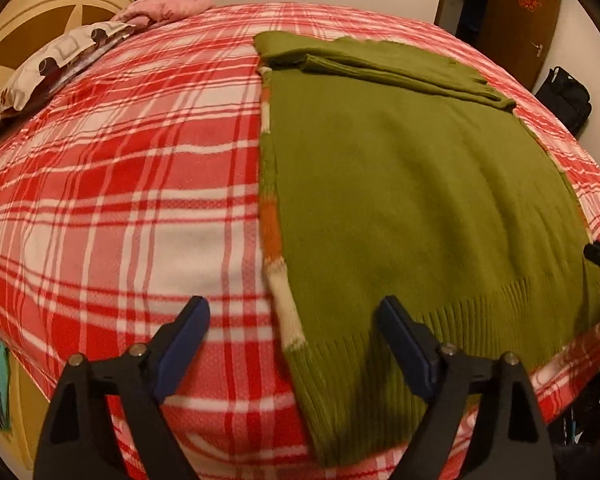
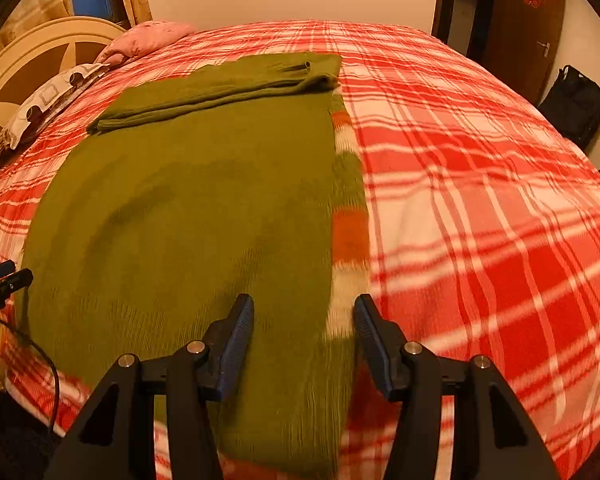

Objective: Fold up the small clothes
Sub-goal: 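Move both open grippers to the ribbed hem of the green sweater, then close both grippers on the ribbed hem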

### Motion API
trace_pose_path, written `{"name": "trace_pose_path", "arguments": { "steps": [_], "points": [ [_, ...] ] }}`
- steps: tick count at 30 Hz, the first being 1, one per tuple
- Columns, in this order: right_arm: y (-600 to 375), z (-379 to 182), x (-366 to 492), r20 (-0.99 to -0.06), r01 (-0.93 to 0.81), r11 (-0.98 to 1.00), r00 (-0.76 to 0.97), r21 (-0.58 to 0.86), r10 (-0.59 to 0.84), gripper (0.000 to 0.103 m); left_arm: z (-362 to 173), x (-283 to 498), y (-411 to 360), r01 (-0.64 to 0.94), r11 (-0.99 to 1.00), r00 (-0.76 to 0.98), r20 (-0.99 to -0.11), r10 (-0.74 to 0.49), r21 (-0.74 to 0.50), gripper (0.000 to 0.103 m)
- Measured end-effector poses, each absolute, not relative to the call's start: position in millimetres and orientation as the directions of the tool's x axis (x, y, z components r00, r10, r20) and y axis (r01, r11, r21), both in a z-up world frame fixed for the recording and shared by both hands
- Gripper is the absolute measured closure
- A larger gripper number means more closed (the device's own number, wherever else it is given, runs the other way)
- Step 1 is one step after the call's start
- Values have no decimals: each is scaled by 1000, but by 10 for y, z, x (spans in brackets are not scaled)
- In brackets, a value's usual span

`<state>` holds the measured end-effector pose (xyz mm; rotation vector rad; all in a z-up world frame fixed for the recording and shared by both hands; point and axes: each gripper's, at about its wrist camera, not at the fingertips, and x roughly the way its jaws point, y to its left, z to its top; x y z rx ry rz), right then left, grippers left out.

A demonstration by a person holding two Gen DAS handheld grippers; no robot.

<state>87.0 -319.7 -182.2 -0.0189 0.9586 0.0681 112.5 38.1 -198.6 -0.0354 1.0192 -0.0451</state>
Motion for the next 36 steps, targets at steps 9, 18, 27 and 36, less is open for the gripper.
{"name": "trace_pose_path", "arguments": {
  "steps": [9,18,27,36],
  "points": [
    [-3357,-1883,575,-829,-45,990,542,135,138,49,-2061,909,328,54,992,485,-866,-124,-113,19],
    [-3337,-1925,424,-832,-37,987,533,158,153,64,-2063,738,409,65,979,445,-873,-201,-193,39],
    [-3389,-1958,391,-827,-33,975,524,220,204,74,-2110,690,370,97,971,391,-889,-238,-217,49],
    [-3445,-2029,385,-819,-32,958,511,287,262,81,-2104,692,370,120,970,380,-892,-244,-214,68]
  ]
}}
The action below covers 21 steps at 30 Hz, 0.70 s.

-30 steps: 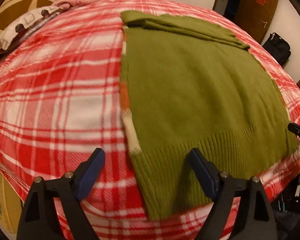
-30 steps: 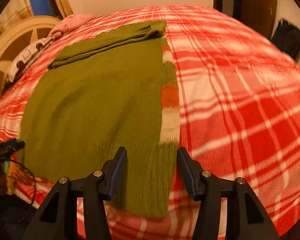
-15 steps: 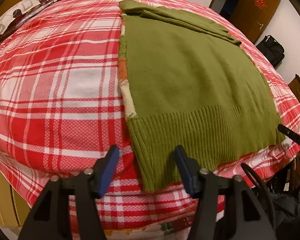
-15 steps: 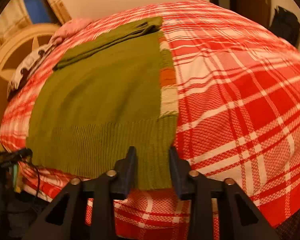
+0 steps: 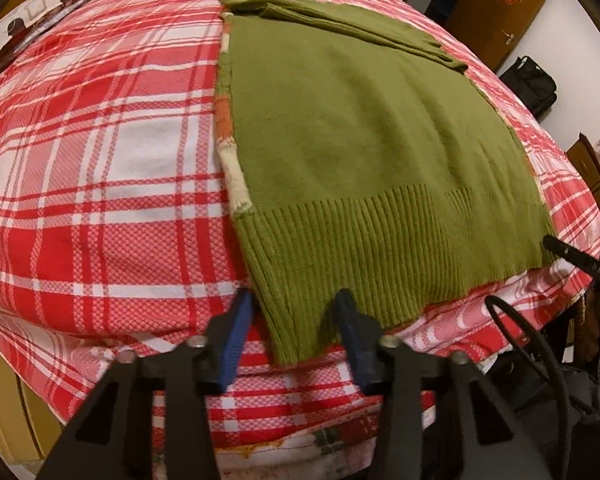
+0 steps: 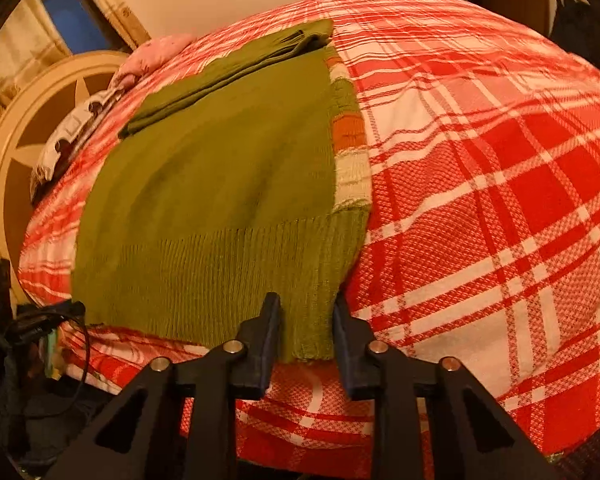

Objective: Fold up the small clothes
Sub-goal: 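Close both grippers on the ribbed hem, then lift the hem with both grippers and fold it toward the collar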

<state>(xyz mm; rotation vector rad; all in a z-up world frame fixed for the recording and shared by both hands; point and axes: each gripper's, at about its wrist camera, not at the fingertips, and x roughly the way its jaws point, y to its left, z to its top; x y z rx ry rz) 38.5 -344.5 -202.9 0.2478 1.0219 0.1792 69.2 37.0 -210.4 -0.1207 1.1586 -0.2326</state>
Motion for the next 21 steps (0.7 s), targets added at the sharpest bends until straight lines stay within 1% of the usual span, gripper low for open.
{"name": "trace_pose_path", "arguments": {
  "steps": [1,2,3,7,15,21],
  "points": [
    [-3479,-2037,379,-813,-23,952,515,304,272,83,-2095,697,372,123,969,381,-891,-246,-214,79],
    [-3510,-2045,373,-807,-16,946,518,324,285,83,-2087,702,381,128,966,380,-888,-259,-227,87],
    [-3526,-2051,376,-803,-14,942,519,335,293,84,-2080,707,391,132,963,377,-886,-269,-236,91],
    [-3576,-2034,349,-779,-16,929,539,371,320,91,-2030,699,426,147,956,396,-871,-290,-252,95],
    [-3671,-1858,297,-666,-58,874,623,483,410,93,-1700,686,591,186,932,525,-770,-363,-312,96],
    [-3713,-1596,362,-563,-105,818,676,566,476,93,-1532,828,630,198,922,573,-724,-384,-333,96]
  ]
}}
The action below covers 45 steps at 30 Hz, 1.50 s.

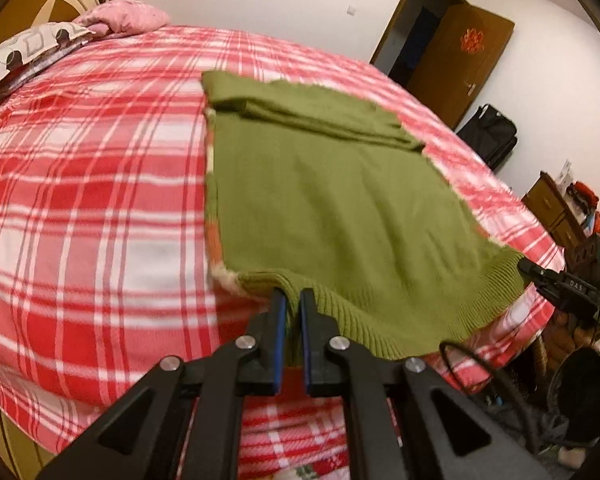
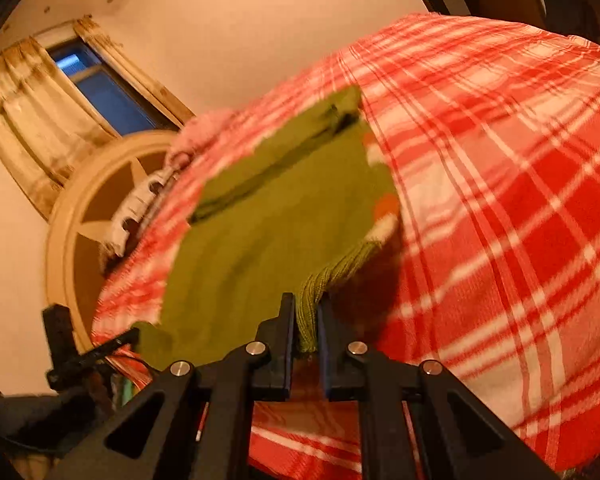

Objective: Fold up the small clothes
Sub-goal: 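Lift the hem with both grippers and fold it toward the collar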

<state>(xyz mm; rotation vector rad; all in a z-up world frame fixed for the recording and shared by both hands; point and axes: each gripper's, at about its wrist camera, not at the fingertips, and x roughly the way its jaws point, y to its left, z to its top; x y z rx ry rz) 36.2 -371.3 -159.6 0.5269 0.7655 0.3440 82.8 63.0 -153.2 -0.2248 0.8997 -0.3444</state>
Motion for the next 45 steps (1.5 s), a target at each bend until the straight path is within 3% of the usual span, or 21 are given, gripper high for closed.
{"name": "trace_pose_path", "arguments": {
  "steps": [17,29,45],
  "points": [
    [-3701,-850,1266,-449,-144,789,755,597,478,94,-1016,1612,743,199,912,700,-599,-388,-359,96],
    [-3538,-491,2195,-446,-175,812,762,557,470,94,-894,2322,833,169,918,730,-581,-361,-359,96],
    [-3464,-537,3404,-507,-131,843,747,521,430,94,-924,3358,947,106,917,720,-606,-337,-383,97]
  ]
}}
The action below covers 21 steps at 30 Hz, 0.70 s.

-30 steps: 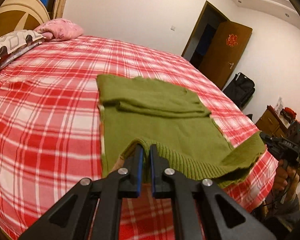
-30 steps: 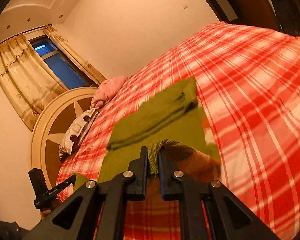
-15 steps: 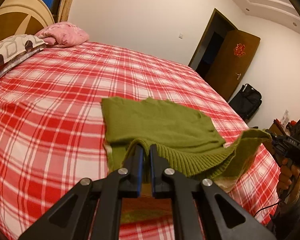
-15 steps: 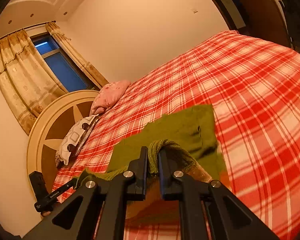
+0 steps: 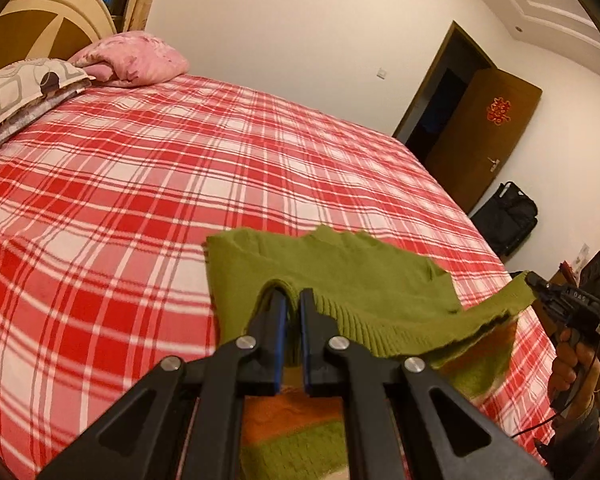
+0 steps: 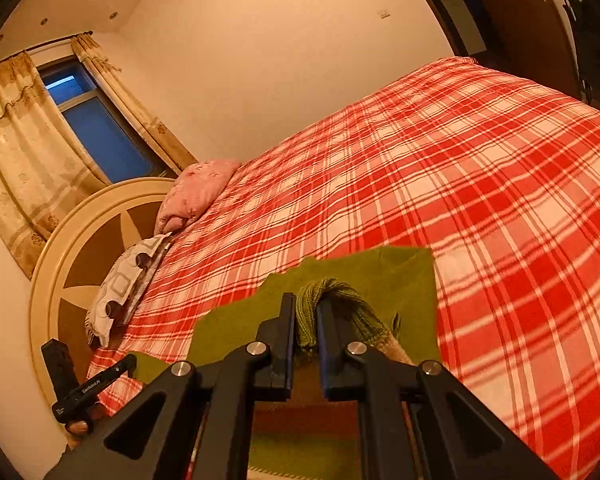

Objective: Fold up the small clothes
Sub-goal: 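Lift the hem with both grippers and fold it toward the collar, then open both grippers to release the folded hem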

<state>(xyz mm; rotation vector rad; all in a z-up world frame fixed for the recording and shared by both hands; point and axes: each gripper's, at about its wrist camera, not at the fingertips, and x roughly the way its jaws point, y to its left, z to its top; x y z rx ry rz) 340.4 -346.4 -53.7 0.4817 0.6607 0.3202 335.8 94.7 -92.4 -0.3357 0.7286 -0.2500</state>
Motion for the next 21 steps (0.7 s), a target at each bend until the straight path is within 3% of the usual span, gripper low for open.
{"name": "trace_pose_path", "arguments": {
  "steps": [17,21],
  "points": [
    [-3494,-1280,4841,-671,-2,877,643,480,369,94,-1412,4407,858,21,947,665,-703,-252,-320,96],
    [-3505,-1512,5121,-705,36,880,614,474,355,91,-1476,4521,814,3,962,677,-707,-203,-273,90]
  ]
}}
